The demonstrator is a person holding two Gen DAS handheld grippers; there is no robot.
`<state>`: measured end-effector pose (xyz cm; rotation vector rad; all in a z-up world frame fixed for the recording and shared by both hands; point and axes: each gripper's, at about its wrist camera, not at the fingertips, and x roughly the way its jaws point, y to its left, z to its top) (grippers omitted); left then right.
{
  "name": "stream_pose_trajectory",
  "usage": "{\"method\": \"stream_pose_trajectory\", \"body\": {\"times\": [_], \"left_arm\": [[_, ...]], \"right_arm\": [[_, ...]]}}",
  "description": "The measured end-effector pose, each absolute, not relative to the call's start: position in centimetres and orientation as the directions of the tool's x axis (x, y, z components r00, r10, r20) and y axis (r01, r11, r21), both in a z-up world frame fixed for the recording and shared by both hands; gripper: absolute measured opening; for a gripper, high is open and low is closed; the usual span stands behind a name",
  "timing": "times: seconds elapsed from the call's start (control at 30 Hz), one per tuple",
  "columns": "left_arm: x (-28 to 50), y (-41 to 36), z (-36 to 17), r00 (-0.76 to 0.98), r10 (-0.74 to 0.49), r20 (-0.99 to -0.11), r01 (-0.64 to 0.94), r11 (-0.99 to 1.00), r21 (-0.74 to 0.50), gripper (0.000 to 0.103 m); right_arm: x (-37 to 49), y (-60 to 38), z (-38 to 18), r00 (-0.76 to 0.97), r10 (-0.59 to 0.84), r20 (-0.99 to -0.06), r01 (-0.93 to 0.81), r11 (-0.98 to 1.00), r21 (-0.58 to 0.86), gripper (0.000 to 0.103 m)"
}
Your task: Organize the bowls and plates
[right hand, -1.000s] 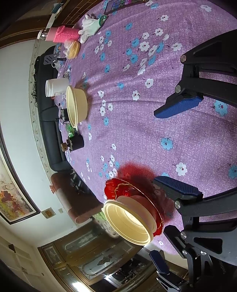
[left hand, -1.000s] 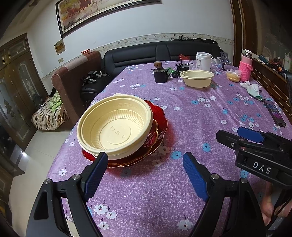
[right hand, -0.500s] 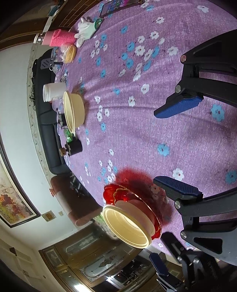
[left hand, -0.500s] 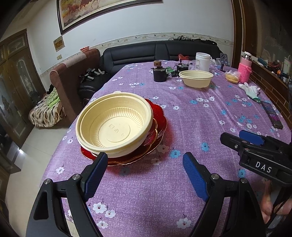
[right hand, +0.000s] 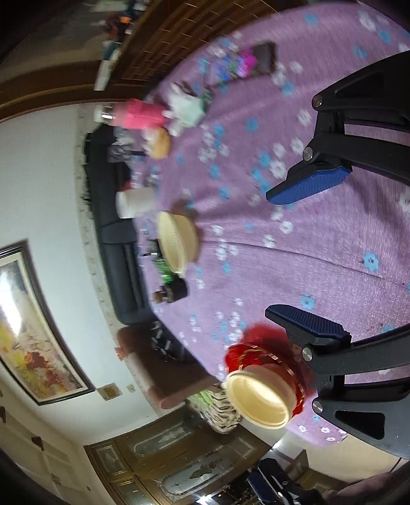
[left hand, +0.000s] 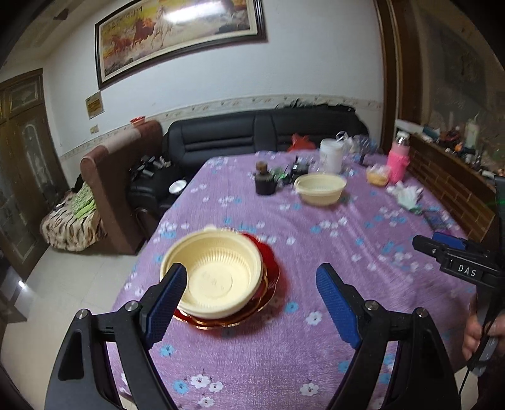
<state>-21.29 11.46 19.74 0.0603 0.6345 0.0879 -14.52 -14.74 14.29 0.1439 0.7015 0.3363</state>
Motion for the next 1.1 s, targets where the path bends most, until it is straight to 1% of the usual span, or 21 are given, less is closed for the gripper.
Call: {"method": "stream_pose_trajectory", "body": {"times": [0.27,0.37,0.5,0.6,0.67,0.7,0.73,0.83,0.9,0.97,1.0,1.1], "left_arm": [[-24.6,12.9,26.7,0.857,-0.002,-0.515,-0.001,1.0,-0.006,0.084],[-25.9,13.3,29.4,0.875,-0.031,-0.483,0.02,0.999,-0.028,0.084],[-27.3,13.9,32.7,0.882,-0.071,-0.465,0.044,0.997,-0.068,0.084],[-28.2,14.1,35.2,0.887,-0.086,-0.454,0.059,0.996,-0.073,0.084],[-28.7,13.8,36.9,0.889,-0.092,-0.448,0.075,0.996,-0.056,0.084],[-28.8,13.7,38.1,0.892,-0.088,-0.443,0.076,0.996,-0.044,0.084],[-28.9,13.6,38.9,0.896,-0.081,-0.437,0.073,0.997,-0.034,0.084],[-28.8,13.4,42.1,0.912,-0.03,-0.409,0.041,0.999,0.018,0.085],[-28.3,13.5,44.7,0.927,0.023,-0.374,-0.002,0.998,0.057,0.085],[-27.7,14.1,47.0,0.936,0.071,-0.346,-0.052,0.997,0.064,0.086],[-27.1,14.6,48.2,0.937,0.098,-0.335,-0.082,0.995,0.062,0.087],[-25.0,15.7,49.9,0.933,0.174,-0.314,-0.16,0.985,0.071,0.092]], "right_arm": [[-16.8,-16.2,23.5,0.779,0.352,-0.519,-0.276,0.936,0.221,0.071],[-17.1,-16.4,26.7,0.78,0.385,-0.493,-0.297,0.922,0.25,0.073],[-17.3,-16.6,31.0,0.777,0.416,-0.473,-0.307,0.906,0.293,0.073],[-17.2,-16.6,35.0,0.795,0.391,-0.464,-0.3,0.918,0.261,0.073],[-17.2,-16.4,38.5,0.828,0.336,-0.448,-0.28,0.941,0.188,0.073],[-17.1,-16.5,41.0,0.857,0.279,-0.434,-0.245,0.96,0.135,0.073],[-17.0,-16.7,42.8,0.873,0.243,-0.424,-0.215,0.97,0.113,0.073],[-16.5,-17.8,49.0,0.899,0.148,-0.412,-0.129,0.989,0.074,0.073],[-16.4,-18.7,53.1,0.918,0.069,-0.391,-0.053,0.997,0.05,0.073],[-16.6,-19.4,56.3,0.934,0.006,-0.358,0.008,0.999,0.038,0.073],[-16.5,-19.6,57.9,0.94,-0.023,-0.341,0.035,0.999,0.028,0.075],[-16.3,-19.7,60.1,0.949,-0.074,-0.306,0.078,0.997,0.001,0.081]]}}
